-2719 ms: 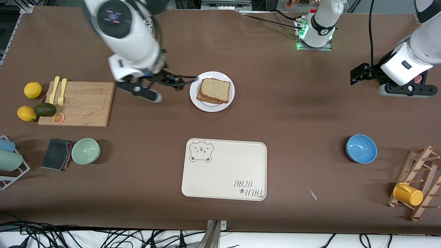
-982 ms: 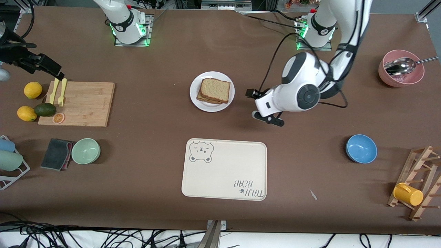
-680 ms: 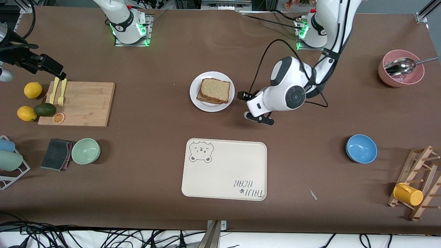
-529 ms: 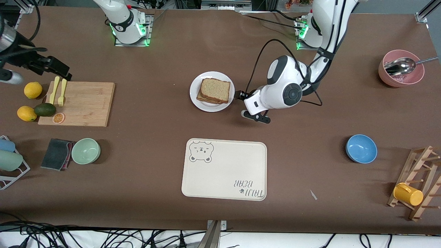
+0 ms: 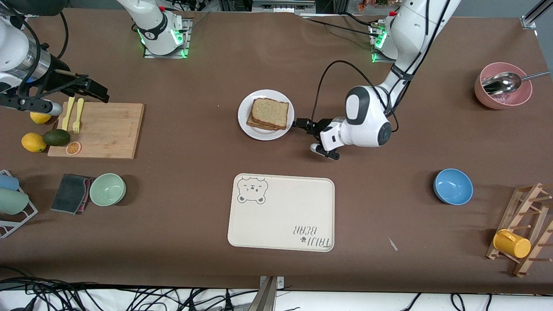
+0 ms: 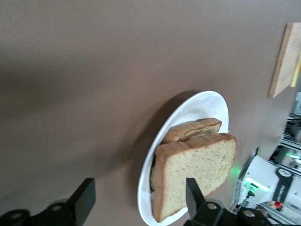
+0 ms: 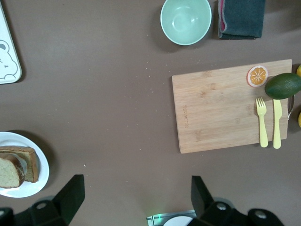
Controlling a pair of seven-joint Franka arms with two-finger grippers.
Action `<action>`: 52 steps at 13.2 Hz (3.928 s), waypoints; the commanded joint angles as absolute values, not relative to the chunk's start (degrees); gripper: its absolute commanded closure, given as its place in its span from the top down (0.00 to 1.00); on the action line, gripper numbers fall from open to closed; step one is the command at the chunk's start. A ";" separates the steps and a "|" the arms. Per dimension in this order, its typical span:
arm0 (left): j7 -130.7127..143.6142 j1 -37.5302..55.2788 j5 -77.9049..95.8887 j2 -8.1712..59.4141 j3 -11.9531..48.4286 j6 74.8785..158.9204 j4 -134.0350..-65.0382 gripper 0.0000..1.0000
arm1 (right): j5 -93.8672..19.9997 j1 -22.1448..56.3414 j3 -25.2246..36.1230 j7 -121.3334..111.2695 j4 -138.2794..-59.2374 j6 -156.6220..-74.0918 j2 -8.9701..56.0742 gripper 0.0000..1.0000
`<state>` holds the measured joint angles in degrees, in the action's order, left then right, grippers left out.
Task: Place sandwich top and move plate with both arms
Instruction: 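Lower the left gripper and grasp the white plate rim, then slide the plate with the left gripper onto the bear tray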
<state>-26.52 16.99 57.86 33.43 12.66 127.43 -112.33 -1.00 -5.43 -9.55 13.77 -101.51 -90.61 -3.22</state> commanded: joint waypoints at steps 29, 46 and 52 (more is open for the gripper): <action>-55.02 16.35 78.66 38.76 13.54 121.47 -116.11 0.00 | 4.04 -1.23 -13.36 14.94 -102.74 -92.64 -0.09 1.00; -35.26 10.11 77.61 45.87 8.88 112.59 -89.31 0.00 | 2.20 -1.32 -6.50 12.92 -101.60 -95.71 -0.62 1.00; -32.78 12.47 77.52 57.47 3.08 117.49 -73.85 0.00 | -3.07 -1.84 -4.49 12.05 -99.58 -97.73 1.67 1.00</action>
<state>-34.58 10.20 76.53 52.49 4.39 115.54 -81.61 -1.37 -1.41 -5.12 13.91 -101.18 -97.58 0.16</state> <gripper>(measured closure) 0.956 0.000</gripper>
